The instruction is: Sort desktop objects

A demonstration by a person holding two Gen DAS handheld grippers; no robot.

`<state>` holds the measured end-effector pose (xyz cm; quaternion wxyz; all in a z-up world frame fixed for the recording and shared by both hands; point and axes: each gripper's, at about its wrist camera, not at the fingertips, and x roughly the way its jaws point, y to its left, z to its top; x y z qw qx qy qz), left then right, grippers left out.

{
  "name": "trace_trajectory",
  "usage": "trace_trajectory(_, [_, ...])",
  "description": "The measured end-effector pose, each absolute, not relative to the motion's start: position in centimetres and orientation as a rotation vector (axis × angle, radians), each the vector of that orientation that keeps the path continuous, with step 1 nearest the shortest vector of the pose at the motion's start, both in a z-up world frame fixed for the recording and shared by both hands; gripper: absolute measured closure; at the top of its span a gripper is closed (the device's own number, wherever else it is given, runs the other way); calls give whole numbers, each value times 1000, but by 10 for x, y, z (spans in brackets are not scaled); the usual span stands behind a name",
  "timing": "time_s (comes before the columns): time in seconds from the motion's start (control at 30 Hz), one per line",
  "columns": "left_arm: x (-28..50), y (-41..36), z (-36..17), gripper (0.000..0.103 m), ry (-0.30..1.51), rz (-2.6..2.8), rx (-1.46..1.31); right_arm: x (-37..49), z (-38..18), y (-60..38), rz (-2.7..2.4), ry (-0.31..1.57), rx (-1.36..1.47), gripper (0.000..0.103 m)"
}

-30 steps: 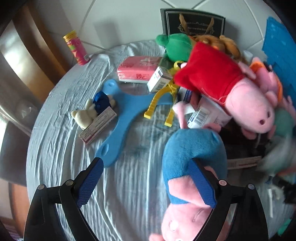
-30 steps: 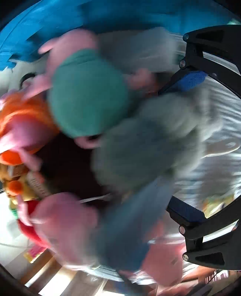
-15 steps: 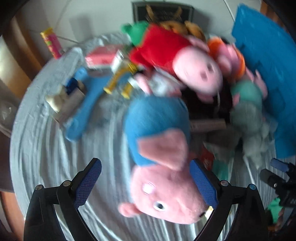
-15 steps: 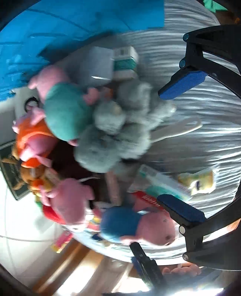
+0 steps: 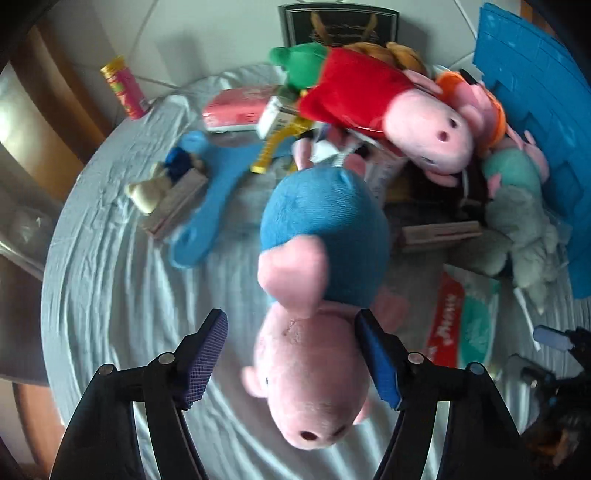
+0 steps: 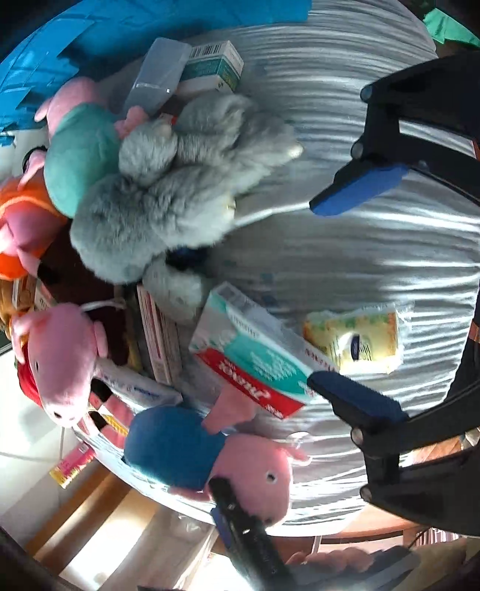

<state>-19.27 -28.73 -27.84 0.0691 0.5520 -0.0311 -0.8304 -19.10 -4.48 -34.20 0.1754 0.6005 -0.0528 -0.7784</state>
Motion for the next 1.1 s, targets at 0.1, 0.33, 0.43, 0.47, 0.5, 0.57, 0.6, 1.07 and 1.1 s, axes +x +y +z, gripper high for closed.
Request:
trace_trajectory(0.1, [-191, -303, -276, 25, -82, -2480, 1643, -193, -336, -53, -2195, -169, 1682, 27])
trace_trajectory(0.33, [-215, -309, -274, 13, 35, -2542, 1677, -217, -348, -78, -2186, -253, 1762, 5])
trace_trajectory(0.43, [-223, -303, -293, 13, -25, -2495, 1738, -223, -351, -85, -2216, -283, 1796, 0])
trace_trajectory(0.47, [-225, -303, -300, 13, -22, -2487, 1761, -224, -351, -87, -2226, -283, 1801, 0])
trace_trajectory(0.5, [-227, -305, -307, 13, -19, -2473, 1790, -225, -350, -89, -2239, -281, 1804, 0])
trace_trajectory(0.57, [-226, -309, -317, 13, -5, -2466, 1828, -227, -349, -93, -2257, -270, 1813, 0])
trace_trajectory(0.6, [-224, -312, -318, 13, -5, -2472, 1826, -228, -348, -96, -2264, -263, 1818, 0])
trace_trajectory(1.07, [-223, -331, -327, 23, 19, -2574, 1859, -238, -371, -141, -2360, -77, 1927, 0])
trace_trajectory(1.1, [-222, -332, -326, 23, 16, -2583, 1857, -237, -375, -139, -2352, -74, 1946, 0])
